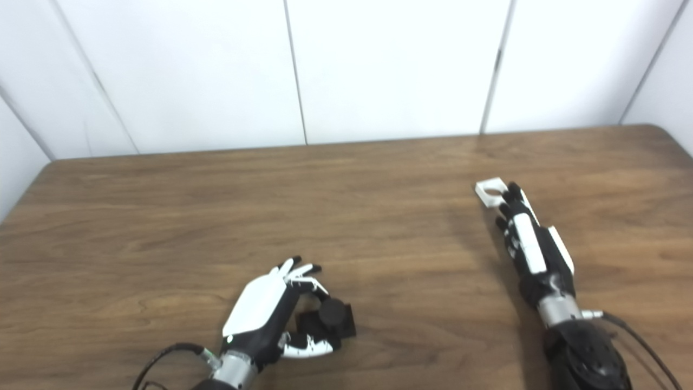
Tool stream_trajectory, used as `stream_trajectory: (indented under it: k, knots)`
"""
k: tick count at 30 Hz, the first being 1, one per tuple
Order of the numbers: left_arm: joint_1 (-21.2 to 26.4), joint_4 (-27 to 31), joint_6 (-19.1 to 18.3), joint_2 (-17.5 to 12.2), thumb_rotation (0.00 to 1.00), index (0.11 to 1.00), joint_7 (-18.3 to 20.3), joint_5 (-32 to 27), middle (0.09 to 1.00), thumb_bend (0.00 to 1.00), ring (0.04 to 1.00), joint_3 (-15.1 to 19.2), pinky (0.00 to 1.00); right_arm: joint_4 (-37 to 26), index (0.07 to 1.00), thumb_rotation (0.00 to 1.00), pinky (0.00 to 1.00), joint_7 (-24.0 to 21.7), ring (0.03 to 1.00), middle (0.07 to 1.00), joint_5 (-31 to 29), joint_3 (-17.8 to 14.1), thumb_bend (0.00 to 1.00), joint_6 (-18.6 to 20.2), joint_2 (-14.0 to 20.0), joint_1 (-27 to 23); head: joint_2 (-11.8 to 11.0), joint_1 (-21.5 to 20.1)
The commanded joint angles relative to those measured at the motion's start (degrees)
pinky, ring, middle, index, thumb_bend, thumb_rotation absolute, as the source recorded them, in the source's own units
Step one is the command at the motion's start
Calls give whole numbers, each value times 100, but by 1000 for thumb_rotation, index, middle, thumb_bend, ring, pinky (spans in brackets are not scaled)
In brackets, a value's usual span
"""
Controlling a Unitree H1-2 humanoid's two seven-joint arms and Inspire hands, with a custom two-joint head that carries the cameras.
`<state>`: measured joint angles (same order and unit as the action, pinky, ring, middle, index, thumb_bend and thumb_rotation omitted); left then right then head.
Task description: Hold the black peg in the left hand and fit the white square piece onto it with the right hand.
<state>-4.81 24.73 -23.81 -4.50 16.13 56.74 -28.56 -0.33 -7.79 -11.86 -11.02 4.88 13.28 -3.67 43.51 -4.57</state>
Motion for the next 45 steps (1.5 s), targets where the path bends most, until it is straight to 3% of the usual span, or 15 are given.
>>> stream_trajectory:
  k: [1,7,10,15,19,30,38,45]
  knots:
    - [-90,-102,-68,-47,78,489,307,63,904,513,1000,-38,1000,-122,1000,774,1000,65,1000,1000,82,-17,654,126,146,-129,52,-59]
    - [-74,-82,-60,-53,78,489,339,82,902,513,1000,-6,1000,-223,1000,721,1000,170,1000,1000,434,29,639,370,376,-274,107,-201]
    - [-67,-89,-43,-61,79,489,336,89,899,513,1000,-5,1000,-169,1000,649,1000,133,1000,1000,539,31,639,287,506,-374,98,-308]
    - [-96,-154,17,-70,78,489,254,83,898,513,1000,-1,1000,-91,963,530,1000,250,1000,999,1085,154,609,273,754,-513,-11,-406]
    - [-135,-136,16,-65,78,489,254,93,897,513,1000,-3,1000,-1,946,463,1000,290,1000,993,1448,245,646,217,912,-586,-129,-552]
    - [-228,-136,178,-167,76,488,120,10,893,513,1000,91,987,128,921,411,994,472,982,971,2534,542,721,341,1192,-857,-331,-1044]
    - [-267,-133,251,-158,74,489,126,-7,891,514,1000,133,977,445,887,407,1000,427,1000,966,2955,678,751,362,1439,-1159,-355,-963]
    - [-284,-177,261,-117,75,489,57,33,888,515,1000,114,974,817,829,360,1000,405,1000,959,3189,880,765,81,1783,-1423,-348,-875]
